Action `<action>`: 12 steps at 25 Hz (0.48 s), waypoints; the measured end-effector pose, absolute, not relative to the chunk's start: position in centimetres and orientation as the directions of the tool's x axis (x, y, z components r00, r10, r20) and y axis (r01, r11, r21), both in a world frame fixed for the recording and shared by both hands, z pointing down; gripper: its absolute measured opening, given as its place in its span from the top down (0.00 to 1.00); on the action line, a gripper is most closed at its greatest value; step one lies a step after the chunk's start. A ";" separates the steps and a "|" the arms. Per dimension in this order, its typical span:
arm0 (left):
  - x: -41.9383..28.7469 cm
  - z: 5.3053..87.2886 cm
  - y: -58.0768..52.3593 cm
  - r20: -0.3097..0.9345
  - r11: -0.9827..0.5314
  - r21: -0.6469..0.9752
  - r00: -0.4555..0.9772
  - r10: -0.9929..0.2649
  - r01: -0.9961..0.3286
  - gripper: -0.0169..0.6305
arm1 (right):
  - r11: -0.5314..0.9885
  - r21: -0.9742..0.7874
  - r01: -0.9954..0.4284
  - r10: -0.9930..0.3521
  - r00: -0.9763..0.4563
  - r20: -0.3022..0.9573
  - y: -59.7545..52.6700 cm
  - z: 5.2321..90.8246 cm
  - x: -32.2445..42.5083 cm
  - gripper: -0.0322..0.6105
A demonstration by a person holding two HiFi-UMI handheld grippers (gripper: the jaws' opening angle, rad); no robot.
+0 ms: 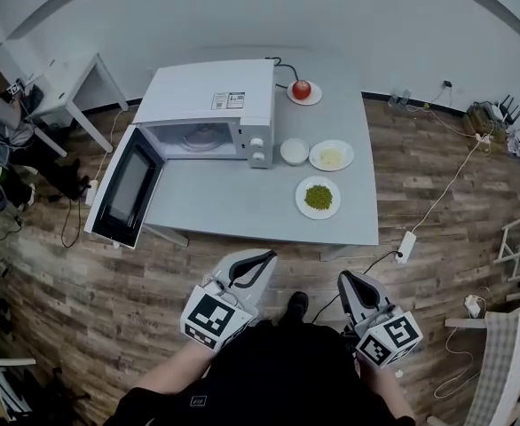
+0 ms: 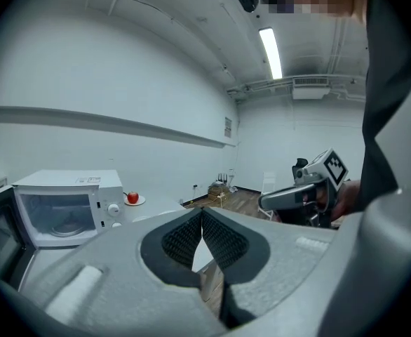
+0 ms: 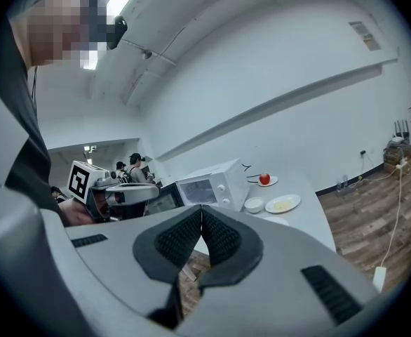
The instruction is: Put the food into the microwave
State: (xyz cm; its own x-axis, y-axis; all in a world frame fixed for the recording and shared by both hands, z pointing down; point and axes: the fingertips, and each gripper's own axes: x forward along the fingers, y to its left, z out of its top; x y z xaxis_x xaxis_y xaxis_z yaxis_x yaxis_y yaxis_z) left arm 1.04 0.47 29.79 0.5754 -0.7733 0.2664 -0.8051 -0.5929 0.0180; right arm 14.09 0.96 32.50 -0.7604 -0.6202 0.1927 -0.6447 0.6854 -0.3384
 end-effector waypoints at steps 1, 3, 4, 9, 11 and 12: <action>1.4 29.9 -0.2 0.273 -0.590 0.021 0.572 -0.774 -0.807 0.96 | 0.690 -0.343 -0.637 -0.615 -0.766 0.187 0.3 32.5 14.4 0.93; 2.3 30.0 -1.3 0.288 -0.583 0.018 0.563 -0.775 -0.812 0.96 | 0.698 -0.355 -0.622 -0.604 -0.778 0.175 -1.1 32.7 15.0 0.93; 2.7 30.1 -1.8 0.296 -0.580 0.013 0.557 -0.776 -0.815 0.96 | 0.702 -0.361 -0.614 -0.598 -0.783 0.171 -1.7 32.8 15.3 0.93; 3.9 31.5 -3.9 0.341 -0.565 -0.010 0.529 -0.777 -0.825 0.96 | 0.706 -0.391 -0.591 -0.573 -0.801 0.174 -3.8 33.7 16.4 0.93; 4.4 32.3 -4.8 0.359 -0.572 -0.007 0.532 -0.767 -0.820 0.96 | 0.701 -0.400 -0.591 -0.570 -0.801 0.184 -4.5 34.2 16.7 0.93; 4.6 32.6 -5.2 0.367 -0.578 -0.007 0.536 -0.760 -0.816 0.96 | 0.698 -0.404 -0.591 -0.569 -0.800 0.189 -4.9 34.4 16.7 0.93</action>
